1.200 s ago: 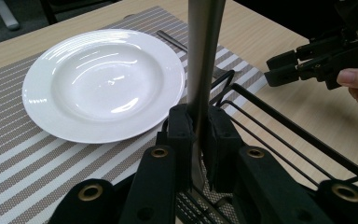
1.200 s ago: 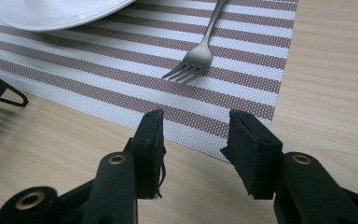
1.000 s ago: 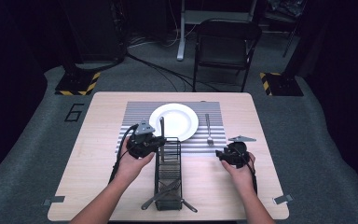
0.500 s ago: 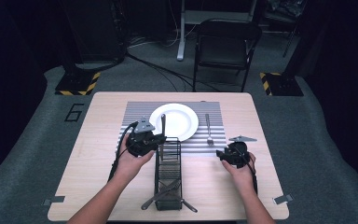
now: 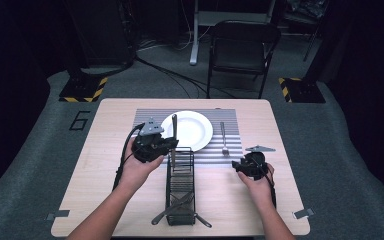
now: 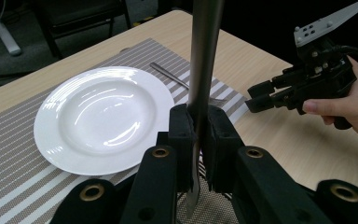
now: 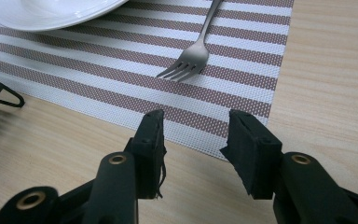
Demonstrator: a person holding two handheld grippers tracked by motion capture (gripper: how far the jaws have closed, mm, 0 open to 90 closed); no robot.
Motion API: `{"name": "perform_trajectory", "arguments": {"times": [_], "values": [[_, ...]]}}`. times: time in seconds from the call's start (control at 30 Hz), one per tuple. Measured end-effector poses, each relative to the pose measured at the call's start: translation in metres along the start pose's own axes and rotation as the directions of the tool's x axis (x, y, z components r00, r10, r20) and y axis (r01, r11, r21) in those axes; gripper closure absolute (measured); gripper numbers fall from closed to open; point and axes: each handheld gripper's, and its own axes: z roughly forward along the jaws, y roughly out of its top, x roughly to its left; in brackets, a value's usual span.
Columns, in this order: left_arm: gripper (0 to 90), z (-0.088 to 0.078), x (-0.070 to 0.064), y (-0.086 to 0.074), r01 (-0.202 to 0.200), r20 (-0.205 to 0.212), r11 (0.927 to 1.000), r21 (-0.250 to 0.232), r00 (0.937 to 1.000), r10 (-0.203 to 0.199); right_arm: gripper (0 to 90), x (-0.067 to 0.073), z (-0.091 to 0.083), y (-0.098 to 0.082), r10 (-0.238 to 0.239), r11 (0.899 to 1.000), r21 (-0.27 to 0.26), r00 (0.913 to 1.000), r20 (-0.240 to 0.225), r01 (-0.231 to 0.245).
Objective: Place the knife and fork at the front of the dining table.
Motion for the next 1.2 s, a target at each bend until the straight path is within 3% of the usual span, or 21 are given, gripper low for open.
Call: {"name": "perform_trajectory", "arguments": {"times": [0.8, 0.97, 1.2], "values": [[82.4, -0.045, 0.001, 0.037, -0.007, -0.029, 0.9985, -0.054, 0.9996, 0.005, 55.7, 0.000, -0.001, 0.000, -0.005, 1.000, -0.006, 1.0000, 0.006, 0.005], [82.4, -0.051, 0.006, 0.036, -0.002, -0.036, 0.9980, -0.063, 0.9993, -0.001, 55.7, 0.000, 0.000, 0.000, -0.017, 1.000, -0.009, 0.9999, 0.003, 0.017], [82.4, -0.042, 0.021, 0.022, 0.032, -0.054, 0.9981, -0.053, 0.9979, -0.035, 55.7, 0.001, 0.000, 0.000, -0.017, 1.000, -0.010, 0.9998, 0.004, 0.017]]}}
